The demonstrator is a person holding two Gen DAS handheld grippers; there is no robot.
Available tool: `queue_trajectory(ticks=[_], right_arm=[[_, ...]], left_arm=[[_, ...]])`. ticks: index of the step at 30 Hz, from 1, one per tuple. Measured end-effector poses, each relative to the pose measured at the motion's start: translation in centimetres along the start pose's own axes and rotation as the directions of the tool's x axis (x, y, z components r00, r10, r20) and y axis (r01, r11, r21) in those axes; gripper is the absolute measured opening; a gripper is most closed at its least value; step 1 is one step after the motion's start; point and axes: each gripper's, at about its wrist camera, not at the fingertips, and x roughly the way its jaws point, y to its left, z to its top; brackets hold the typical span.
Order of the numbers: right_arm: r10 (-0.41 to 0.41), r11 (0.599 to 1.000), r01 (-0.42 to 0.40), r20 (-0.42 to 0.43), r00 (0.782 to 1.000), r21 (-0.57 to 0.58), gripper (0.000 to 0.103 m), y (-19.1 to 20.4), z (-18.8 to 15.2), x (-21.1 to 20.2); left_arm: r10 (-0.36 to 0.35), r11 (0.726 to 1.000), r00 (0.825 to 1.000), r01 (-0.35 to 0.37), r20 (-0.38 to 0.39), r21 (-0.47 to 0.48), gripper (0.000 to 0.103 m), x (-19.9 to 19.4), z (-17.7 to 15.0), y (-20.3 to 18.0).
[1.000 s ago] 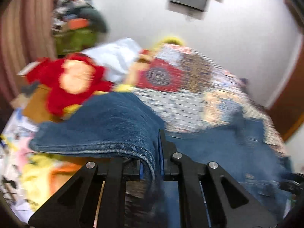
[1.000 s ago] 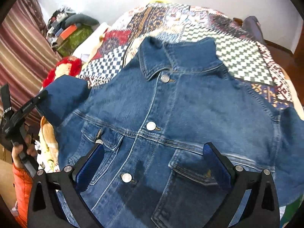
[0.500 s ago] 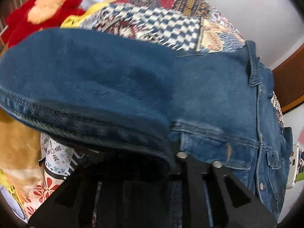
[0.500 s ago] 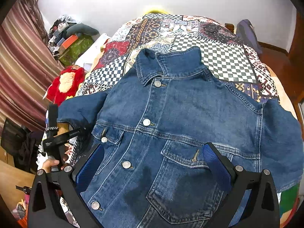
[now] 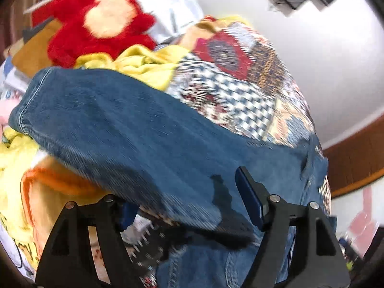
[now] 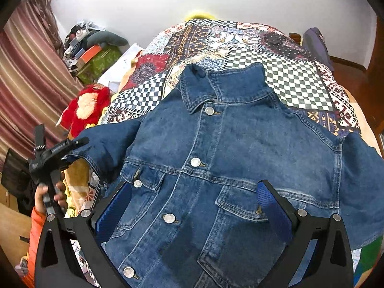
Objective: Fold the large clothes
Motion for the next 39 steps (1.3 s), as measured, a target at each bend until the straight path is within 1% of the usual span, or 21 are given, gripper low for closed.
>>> queue_trajectory(ticks=[2,4,5,6,8,9,11,12,15,19,22,25,27,30,32,33,34,35,36,37,39], right_arm=[[-0.006,1.000,0.006,-0.001,1.000,-0.007,0.103,0.1,-0.1,0.1],[-0.020,1.000,0.020,0.002,1.000,-0.017,0.103,0.0,-0.2,0.1],[-0.034,0.999,0.034,0.005,0.999,-0.025,0.103,0.0,-0.2,0.1],[-0.046,0.998,0.046,0.008,0.999,-0.031,0.103,-0.2,-0.2,0.2],[-0.070,0.997,0.070,0.010,0.998,-0.040,0.103,-0.5,-0.2,0.2],[-0.072,0.997,0.072,0.009,0.997,-0.039,0.103,-0.8,-0.2,0.2],[-0.071,0.997,0.071,0.009,0.997,-0.024,0.103,-1.4,-0.2,0.1],[-0.071,0.997,0.071,0.011,0.997,-0.018,0.103,-1.7,-0.2,0.0],[-0.073,0.997,0.073,0.015,0.997,-0.004,0.103,-2.3,-0.1,-0.3],[-0.068,0.998,0.068,0.032,0.997,0.008,0.103,-2.9,-0.1,-1.1],[-0.065,0.998,0.064,0.049,0.997,0.021,0.103,-3.5,-0.4,-2.1],[-0.070,0.997,0.069,0.051,0.996,0.034,0.103,-4.1,-0.8,-2.7],[-0.074,0.997,0.072,0.046,0.996,0.039,0.103,-4.6,-1.0,-3.0],[-0.085,0.996,0.084,0.036,0.996,0.037,0.103,-5.2,-1.5,-3.4],[-0.098,0.995,0.098,0.028,0.995,0.027,0.103,-5.4,-1.7,-3.4],[-0.102,0.995,0.101,0.026,0.994,0.025,0.103,-5.5,-1.8,-3.5],[-0.105,0.994,0.105,0.025,0.994,0.023,0.103,-5.5,-1.9,-3.5],[-0.107,0.994,0.106,0.025,0.994,0.021,0.103,-5.5,-2.0,-3.5],[-0.108,0.994,0.107,0.026,0.994,0.021,0.103,-5.5,-2.0,-3.5],[-0.107,0.994,0.107,0.026,0.994,0.023,0.103,-5.5,-2.0,-3.4],[-0.100,0.995,0.100,0.024,0.995,0.022,0.103,-5.3,-2.0,-3.3]], left_arm=[[0.021,0.999,1.000,-0.022,-0.008,-0.041,0.072,0.8,0.3,1.0],[0.078,0.995,0.997,-0.079,-0.014,-0.058,0.059,1.6,0.8,1.5],[0.128,0.991,0.992,-0.129,-0.008,-0.046,0.045,1.9,1.0,1.2],[0.189,0.982,0.982,-0.189,0.012,-0.016,0.027,1.9,1.1,0.5],[0.254,0.965,0.966,-0.256,0.052,0.056,0.008,1.7,1.1,-1.3],[0.290,0.946,0.951,-0.302,0.107,0.119,0.008,0.9,0.9,-3.1],[0.304,0.919,0.933,-0.340,0.190,0.201,0.008,-0.5,0.6,-5.7],[0.292,0.904,0.927,-0.348,0.236,0.248,0.008,-1.6,0.3,-7.6],[0.207,0.885,0.932,-0.308,0.297,0.349,0.008,-3.9,-0.6,-12.4],[0.088,0.861,0.957,-0.213,0.277,0.463,0.008,-4.9,-2.7,-17.7],[0.028,0.829,0.980,-0.133,0.196,0.543,0.008,-3.3,-5.5,-20.8],[0.040,0.795,0.995,-0.090,0.095,0.600,0.008,0.0,-8.8,-22.4],[0.062,0.787,0.998,-0.043,-0.010,0.615,0.008,2.7,-11.1,-22.5],[0.097,0.784,0.988,-0.002,-0.119,0.621,0.010,5.3,-14.2,-22.1],[0.126,0.768,0.986,-0.028,-0.108,0.640,0.017,5.4,-15.5,-22.3],[0.127,0.763,0.987,-0.035,-0.097,0.645,0.027,5.1,-15.6,-22.3],[0.120,0.765,0.987,-0.021,-0.110,0.644,0.038,4.7,-15.5,-22.3],[0.106,0.773,0.986,0.002,-0.132,0.634,0.062,4.6,-15.2,-22.0],[0.085,0.785,0.986,0.023,-0.144,0.619,0.073,4.0,-15.0,-21.7],[0.058,0.796,0.988,0.040,-0.142,0.604,0.073,3.3,-14.8,-21.4],[0.042,0.807,0.988,0.053,-0.146,0.588,0.073,2.0,-14.1,-20.7]])
